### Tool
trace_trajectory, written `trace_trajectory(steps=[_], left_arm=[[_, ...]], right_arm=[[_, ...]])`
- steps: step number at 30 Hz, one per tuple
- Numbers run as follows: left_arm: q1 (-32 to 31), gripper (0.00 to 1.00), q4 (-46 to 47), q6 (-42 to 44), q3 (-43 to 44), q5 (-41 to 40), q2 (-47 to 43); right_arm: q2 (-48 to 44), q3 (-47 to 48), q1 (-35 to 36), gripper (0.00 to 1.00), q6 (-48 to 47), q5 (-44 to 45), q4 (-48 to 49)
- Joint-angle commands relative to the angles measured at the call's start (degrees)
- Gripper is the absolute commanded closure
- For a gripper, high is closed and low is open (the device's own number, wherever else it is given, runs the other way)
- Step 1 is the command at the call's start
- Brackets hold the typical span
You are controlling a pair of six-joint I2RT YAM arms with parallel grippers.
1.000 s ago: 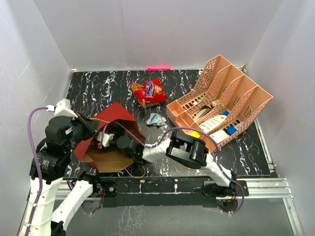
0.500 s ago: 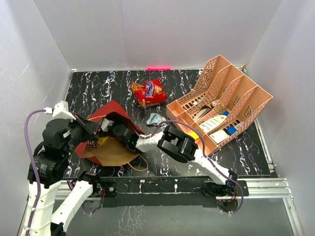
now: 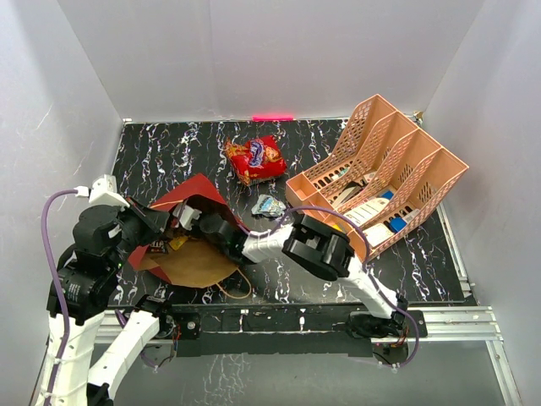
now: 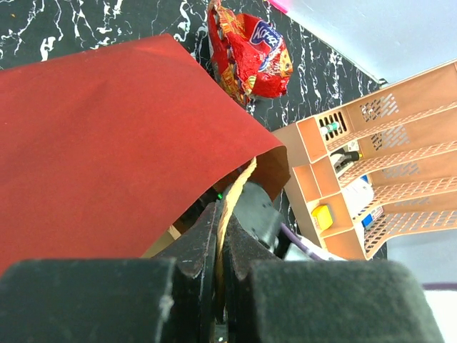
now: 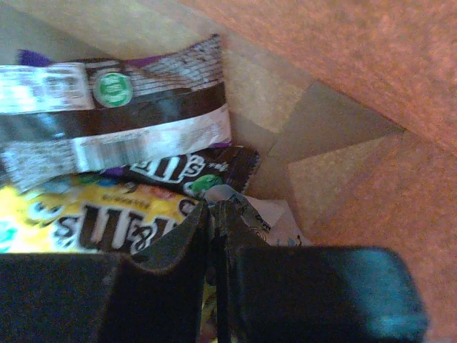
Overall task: Take the snacks out of the paper bag
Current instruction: Take out the snack from the paper bag, then place the snack at the center of the board.
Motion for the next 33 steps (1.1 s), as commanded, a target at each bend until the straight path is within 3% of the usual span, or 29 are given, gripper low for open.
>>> trace_trajectory(steps=[1,13,21,27,33], left_arm=[[-0.24,1.00,0.40,1.09,-0.02,-1.81,-0.09],[-0.24,1.00,1.88,1.43,-1.58,-2.13,0.78],[-0.24,1.00,3.32,0.50,-4.77,-1.70,0.11],[-0.24,1.00,4.01,0.56,-6.38,-1.94,0.03],[-0.24,1.00,3.41,0.93,-6.44,-3.34,0.21]], right_arm=[[-9.84,-7.01,2.88,0.93,3.34,-1.61,5.73],[-26.68,-27.13,8.99,0.93,7.20,-4.28,10.44],[-47.91,-39.40,9.25,0.93,12.12,-11.51,1.62],[-69.50,-50.73,9.12,0.93,14.60,-19.59,-9.19],[-82.79,-55.55,9.16,0.93,17.24,2.27,-26.94]])
